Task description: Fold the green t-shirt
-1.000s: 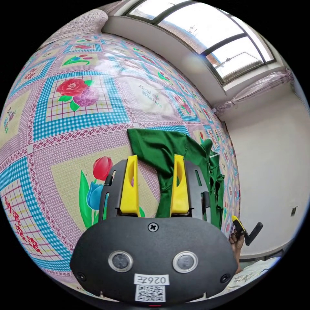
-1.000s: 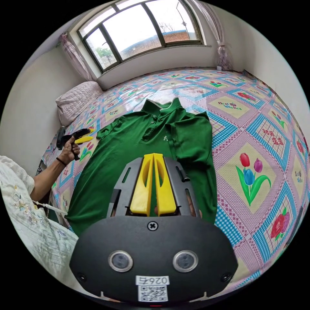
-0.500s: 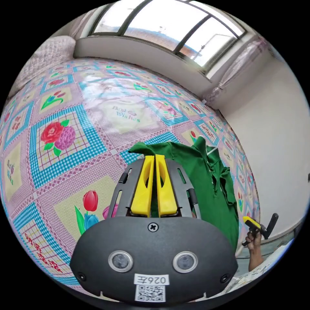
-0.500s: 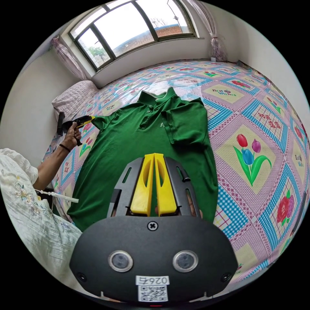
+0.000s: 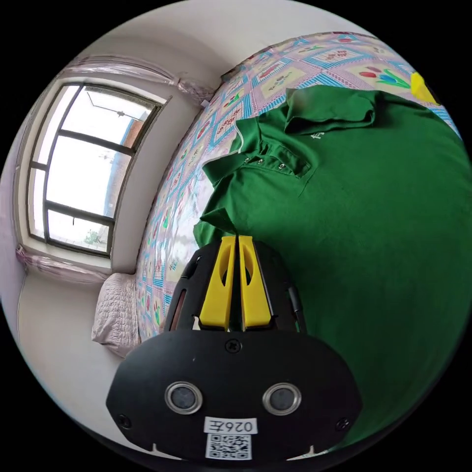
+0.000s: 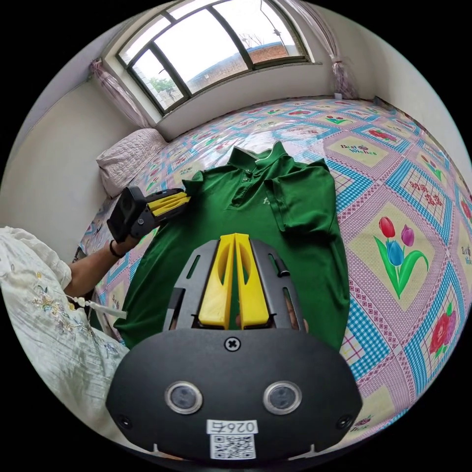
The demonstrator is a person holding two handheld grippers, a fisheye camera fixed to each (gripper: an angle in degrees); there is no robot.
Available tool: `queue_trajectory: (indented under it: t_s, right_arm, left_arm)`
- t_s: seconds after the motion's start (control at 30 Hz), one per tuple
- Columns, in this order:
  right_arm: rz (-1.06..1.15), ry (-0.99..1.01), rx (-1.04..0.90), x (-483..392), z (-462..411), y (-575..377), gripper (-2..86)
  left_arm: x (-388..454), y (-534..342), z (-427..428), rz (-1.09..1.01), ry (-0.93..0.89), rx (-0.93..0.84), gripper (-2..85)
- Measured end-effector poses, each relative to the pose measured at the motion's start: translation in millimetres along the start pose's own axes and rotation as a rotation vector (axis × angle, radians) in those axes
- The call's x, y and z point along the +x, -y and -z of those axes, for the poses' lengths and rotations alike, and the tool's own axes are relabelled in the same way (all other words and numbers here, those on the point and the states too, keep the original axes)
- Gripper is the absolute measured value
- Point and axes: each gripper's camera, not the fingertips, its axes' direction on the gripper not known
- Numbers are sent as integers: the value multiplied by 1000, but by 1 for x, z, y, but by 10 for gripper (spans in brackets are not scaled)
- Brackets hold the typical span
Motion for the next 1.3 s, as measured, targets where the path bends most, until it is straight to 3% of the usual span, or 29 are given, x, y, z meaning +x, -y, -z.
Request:
queue_trajectory:
  t_s: [0.3, 0.43, 0.6, 0.7, 0.77, 0.83, 0.93, 1.1, 1.3]
  right_arm:
    - [196, 152, 15, -45, -91, 122, -9]
    - [286, 243, -157, -75, -180, 188, -9]
    - [474, 18, -490, -95, -271, 207, -9]
    - [488, 14, -498, -89, -279, 211, -9]
    - [454, 67, -489, -78, -281, 214, -9]
    - [419, 105, -485, -69, -283, 218, -9]
    - [374, 114, -432, -62, -269, 220, -9]
    - [272, 319, -327, -64, -251, 221, -10]
    - [339, 365, -525, -95, -298, 206, -9]
  left_arm:
    - [-35, 3, -29, 107, -244, -61, -5]
    - [-43, 6, -38, 108, -268, -61, -4]
    - [-62, 2, -46, 120, -375, -30, -3]
    - [-101, -19, -59, 234, -636, 2, -2]
    - [-147, -54, -80, 439, -903, 37, -4]
    - [-178, -88, -95, 594, -1050, 98, -7]
    - [-207, -130, -116, 760, -998, 51, -9]
    - [-224, -144, -140, 816, -995, 70, -10]
    - [-220, -116, -188, 759, -992, -79, -9]
